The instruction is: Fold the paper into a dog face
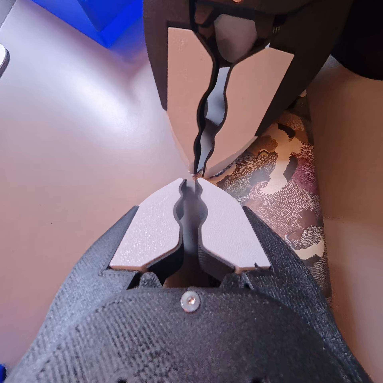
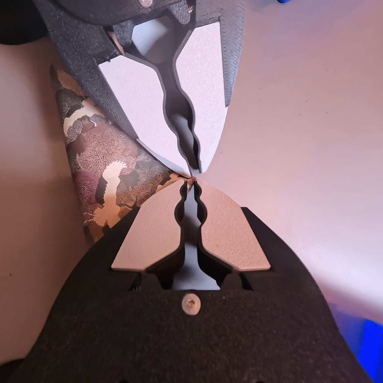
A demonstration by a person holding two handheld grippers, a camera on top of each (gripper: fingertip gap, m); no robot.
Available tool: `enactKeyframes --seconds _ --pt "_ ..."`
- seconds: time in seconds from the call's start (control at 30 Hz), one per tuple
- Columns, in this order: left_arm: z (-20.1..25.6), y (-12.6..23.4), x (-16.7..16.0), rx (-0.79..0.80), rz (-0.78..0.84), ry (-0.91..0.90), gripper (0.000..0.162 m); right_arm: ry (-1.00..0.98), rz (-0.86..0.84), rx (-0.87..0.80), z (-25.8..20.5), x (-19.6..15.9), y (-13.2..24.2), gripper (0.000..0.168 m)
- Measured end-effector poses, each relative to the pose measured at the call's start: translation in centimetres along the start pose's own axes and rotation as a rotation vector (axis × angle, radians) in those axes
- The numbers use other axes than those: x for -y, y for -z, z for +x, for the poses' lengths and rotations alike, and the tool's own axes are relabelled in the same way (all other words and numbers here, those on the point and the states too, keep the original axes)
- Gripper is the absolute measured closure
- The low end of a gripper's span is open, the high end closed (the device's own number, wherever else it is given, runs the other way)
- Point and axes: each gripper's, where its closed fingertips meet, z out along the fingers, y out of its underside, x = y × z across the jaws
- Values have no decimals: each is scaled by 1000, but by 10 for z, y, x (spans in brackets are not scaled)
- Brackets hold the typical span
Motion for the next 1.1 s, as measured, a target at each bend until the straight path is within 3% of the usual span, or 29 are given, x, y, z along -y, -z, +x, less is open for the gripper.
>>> enactKeyframes --seconds 0.53,0.63,0.73,0.87,1.0,1.1 --pt "2 2 -1 -1 -5 -1 152 -37 -28 114 -14 2 -1 151" --pt "-2 5 -3 6 -18 -1 140 -28 -50 107 -15 2 -1 150" --pt "-9 26 10 -26 72 72 133 -34 -45 110 -15 2 -1 150" --pt "26 69 30 -198 202 29 124 -35 -46 103 -15 2 -2 150" --pt "66 66 3 -256 50 -114 115 -34 -54 92 -15 2 -2 150" --pt "75 55 -16 -208 -70 -207 123 -34 -54 87 -15 2 -2 150"
